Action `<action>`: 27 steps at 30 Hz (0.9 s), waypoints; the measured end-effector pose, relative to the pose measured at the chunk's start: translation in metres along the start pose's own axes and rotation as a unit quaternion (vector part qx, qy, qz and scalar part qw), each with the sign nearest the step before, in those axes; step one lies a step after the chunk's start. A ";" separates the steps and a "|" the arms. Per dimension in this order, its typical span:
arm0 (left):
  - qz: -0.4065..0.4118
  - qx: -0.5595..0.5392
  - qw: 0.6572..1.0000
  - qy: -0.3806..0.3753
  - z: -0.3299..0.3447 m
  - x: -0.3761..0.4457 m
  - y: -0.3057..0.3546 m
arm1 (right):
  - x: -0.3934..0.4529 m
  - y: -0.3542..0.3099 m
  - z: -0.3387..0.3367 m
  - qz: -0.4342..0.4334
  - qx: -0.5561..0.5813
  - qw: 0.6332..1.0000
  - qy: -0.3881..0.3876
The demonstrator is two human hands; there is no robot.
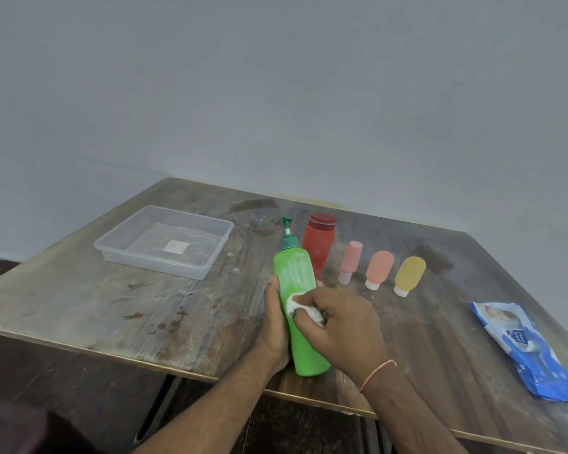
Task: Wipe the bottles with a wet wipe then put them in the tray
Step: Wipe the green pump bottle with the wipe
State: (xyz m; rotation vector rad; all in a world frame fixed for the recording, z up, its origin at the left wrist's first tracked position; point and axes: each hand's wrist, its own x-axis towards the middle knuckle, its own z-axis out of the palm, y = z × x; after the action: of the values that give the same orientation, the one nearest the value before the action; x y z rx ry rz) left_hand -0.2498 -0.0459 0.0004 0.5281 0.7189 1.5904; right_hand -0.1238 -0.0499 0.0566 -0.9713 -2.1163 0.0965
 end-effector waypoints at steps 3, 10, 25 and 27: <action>0.009 0.009 1.000 0.000 0.002 -0.002 0.002 | 0.007 -0.001 0.003 -0.001 0.006 1.000 0.009; 0.008 0.005 1.000 0.001 0.006 -0.005 0.003 | 0.004 0.007 -0.001 0.013 0.078 0.997 0.010; 0.010 0.041 0.999 0.004 0.005 -0.003 0.004 | 0.002 0.036 0.012 0.191 0.307 0.932 0.034; 0.016 0.051 0.999 0.010 0.005 -0.003 0.001 | 0.007 0.042 0.012 0.215 0.306 0.926 0.050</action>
State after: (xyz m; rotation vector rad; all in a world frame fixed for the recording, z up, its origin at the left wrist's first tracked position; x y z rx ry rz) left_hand -0.2467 -0.0478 0.0051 0.6012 0.8129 1.5957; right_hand -0.1093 -0.0127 0.0371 -0.9969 -1.5833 0.8553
